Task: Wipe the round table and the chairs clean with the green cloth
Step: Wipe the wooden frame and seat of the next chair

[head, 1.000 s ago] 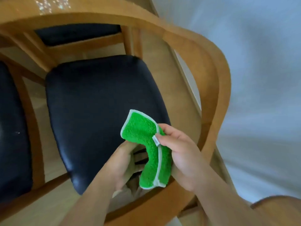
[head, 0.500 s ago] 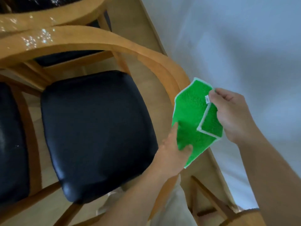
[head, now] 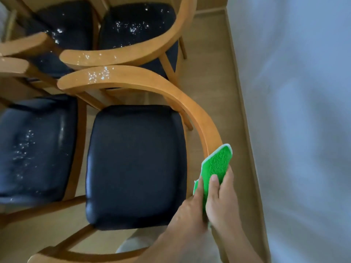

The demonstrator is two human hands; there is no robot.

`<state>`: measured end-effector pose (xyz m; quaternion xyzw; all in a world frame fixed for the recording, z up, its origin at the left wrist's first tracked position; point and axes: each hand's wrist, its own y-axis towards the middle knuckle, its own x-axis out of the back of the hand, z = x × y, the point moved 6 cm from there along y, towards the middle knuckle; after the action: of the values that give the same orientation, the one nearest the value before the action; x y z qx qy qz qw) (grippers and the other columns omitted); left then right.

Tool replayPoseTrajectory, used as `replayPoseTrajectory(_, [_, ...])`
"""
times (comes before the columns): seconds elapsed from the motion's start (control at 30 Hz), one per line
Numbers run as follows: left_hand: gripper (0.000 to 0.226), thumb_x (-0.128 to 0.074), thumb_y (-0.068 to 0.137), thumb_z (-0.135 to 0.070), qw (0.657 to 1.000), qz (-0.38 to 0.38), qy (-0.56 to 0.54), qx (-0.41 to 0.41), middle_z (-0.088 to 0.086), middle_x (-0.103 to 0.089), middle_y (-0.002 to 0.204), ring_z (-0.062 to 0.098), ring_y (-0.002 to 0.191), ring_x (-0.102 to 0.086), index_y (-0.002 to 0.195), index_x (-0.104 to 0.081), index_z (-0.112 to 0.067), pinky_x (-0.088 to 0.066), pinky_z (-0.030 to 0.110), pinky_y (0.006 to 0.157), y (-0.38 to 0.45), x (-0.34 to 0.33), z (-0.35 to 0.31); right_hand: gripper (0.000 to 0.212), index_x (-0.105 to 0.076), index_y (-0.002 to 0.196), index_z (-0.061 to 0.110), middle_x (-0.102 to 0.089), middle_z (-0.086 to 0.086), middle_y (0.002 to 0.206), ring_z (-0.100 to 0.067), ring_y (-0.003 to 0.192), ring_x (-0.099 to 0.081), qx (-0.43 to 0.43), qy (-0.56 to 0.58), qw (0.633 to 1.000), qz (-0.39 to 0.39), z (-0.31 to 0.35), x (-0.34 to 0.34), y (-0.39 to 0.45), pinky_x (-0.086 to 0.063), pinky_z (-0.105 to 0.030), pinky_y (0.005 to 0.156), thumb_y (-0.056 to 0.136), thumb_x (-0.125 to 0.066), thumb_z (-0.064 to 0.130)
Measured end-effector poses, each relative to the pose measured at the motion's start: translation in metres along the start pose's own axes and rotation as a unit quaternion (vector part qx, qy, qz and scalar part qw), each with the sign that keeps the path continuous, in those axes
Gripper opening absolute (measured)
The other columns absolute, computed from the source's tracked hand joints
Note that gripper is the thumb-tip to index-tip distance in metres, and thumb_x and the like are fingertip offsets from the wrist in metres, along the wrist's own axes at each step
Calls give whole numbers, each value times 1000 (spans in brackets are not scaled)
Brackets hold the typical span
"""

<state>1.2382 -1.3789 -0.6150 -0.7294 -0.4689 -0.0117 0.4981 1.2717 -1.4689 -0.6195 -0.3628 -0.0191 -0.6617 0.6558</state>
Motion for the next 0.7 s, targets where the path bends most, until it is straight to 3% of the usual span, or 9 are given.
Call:
replayPoseTrajectory(0.03, [77,-46,97,-28,1000,8,-12,5,5,-66,113,22,95,-65,152,8,-35,-50,32,82,2,2,-2,40,-33,140,23,-60,8,116,-10,103,-60,1,3,1000,-3,2,2,9,-43,-9,79,101,-33,30])
replayPoseTrajectory(0.1, [81,-48,94,-25,999,10,-49,-15,6,-67,115,24,97,-65,153,7,-35,-50,37,85,6,8,-11,26,-43,125,23,-58,17,93,8,84,-57,19,-14,999,-23,10,6,26,-37,-2,65,101,-34,28])
replayPoseTrajectory(0.17, [80,-48,94,-25,997,-3,-77,-31,7,-66,117,27,99,-64,154,5,-31,-49,38,85,15,17,-16,12,-43,110,28,-52,21,82,15,72,-52,40,-48,997,-41,25,9,44,-36,-5,60,101,-35,25])
replayPoseTrajectory(0.27, [78,-45,96,-31,993,-20,-103,-46,11,-64,117,29,98,-63,154,7,-27,-48,39,81,29,31,-27,9,-40,95,24,-44,18,72,0,63,-45,58,-145,987,-35,50,8,78,-29,-21,55,102,-34,26])
replayPoseTrajectory(0.4, [83,-46,96,-35,982,-58,-165,-67,8,-59,128,28,103,-62,152,15,-28,-47,40,88,57,63,-43,22,-45,98,16,-49,4,74,-27,77,-52,63,-282,956,47,85,-10,134,-35,-35,68,103,-30,31])
replayPoseTrajectory(0.5, [81,-39,99,-39,981,-89,-168,-27,5,-57,132,26,107,-62,150,22,-25,-46,40,92,85,82,-48,25,-45,99,17,-52,-1,86,-26,77,-50,89,-347,926,119,109,-33,174,-33,-33,67,104,-26,32])
replayPoseTrajectory(0.57, [79,-35,99,-44,981,-96,-165,25,3,-62,123,24,100,-64,151,21,-21,-47,37,83,104,91,-49,27,-42,95,16,-52,-3,86,-23,74,-48,107,-375,908,153,122,-51,195,-31,-33,64,104,-24,34])
replayPoseTrajectory(0.63, [75,-36,99,-42,976,-108,-163,95,3,-65,112,21,90,-63,153,9,-16,-43,33,70,124,103,-46,30,-41,95,15,-56,-6,87,-26,76,-54,118,-372,901,191,133,-71,215,-35,-34,63,104,-23,37])
replayPoseTrajectory(0.7, [61,-41,97,-34,961,-133,-187,155,6,-65,107,24,89,-63,150,-19,-14,-40,31,66,145,120,-44,30,-40,98,14,-59,-10,90,-30,82,-60,136,-351,898,226,145,-89,232,-42,-37,66,103,-23,38])
